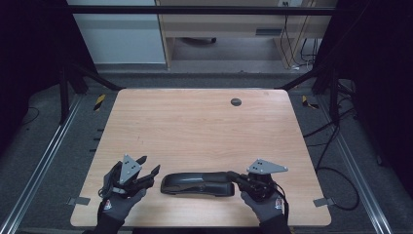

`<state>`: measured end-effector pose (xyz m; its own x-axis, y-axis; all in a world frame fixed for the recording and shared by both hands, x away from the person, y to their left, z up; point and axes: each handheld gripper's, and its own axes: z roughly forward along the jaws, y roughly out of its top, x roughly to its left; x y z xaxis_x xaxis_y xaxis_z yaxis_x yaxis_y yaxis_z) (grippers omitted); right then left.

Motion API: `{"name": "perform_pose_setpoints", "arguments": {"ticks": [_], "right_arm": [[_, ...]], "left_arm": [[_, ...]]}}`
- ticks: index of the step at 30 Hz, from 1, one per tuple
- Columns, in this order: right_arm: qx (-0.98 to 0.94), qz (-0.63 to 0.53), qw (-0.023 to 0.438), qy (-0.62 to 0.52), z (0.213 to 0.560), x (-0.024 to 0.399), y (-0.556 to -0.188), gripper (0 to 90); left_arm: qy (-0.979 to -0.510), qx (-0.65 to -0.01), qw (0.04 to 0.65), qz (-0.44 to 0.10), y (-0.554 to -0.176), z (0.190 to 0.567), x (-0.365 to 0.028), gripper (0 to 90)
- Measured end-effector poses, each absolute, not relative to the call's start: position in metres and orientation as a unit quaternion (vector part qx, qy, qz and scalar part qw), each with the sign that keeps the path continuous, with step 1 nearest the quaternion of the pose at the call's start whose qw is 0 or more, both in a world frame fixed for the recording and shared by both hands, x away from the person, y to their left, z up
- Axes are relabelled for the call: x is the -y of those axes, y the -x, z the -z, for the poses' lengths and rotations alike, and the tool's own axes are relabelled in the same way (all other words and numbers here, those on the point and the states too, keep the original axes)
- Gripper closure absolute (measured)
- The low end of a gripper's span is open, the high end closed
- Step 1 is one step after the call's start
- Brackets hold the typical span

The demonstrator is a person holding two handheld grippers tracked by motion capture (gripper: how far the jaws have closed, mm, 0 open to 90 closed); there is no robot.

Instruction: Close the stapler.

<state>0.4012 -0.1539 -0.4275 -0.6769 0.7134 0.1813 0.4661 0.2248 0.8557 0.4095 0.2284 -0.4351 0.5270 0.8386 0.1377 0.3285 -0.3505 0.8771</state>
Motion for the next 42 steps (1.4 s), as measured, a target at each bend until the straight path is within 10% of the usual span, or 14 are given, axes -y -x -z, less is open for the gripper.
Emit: {"name": "perform_pose_setpoints", "arguments": {"ticks": [42], "right_arm": [[-0.785, -0.460, 0.124, -0.396, 0.450, 0.154, -0.404, 90.0]], "left_arm": [[-0.754, -0.415, 0.412, -0.299, -0.407, 0.449, -0.250, 42.7]]}}
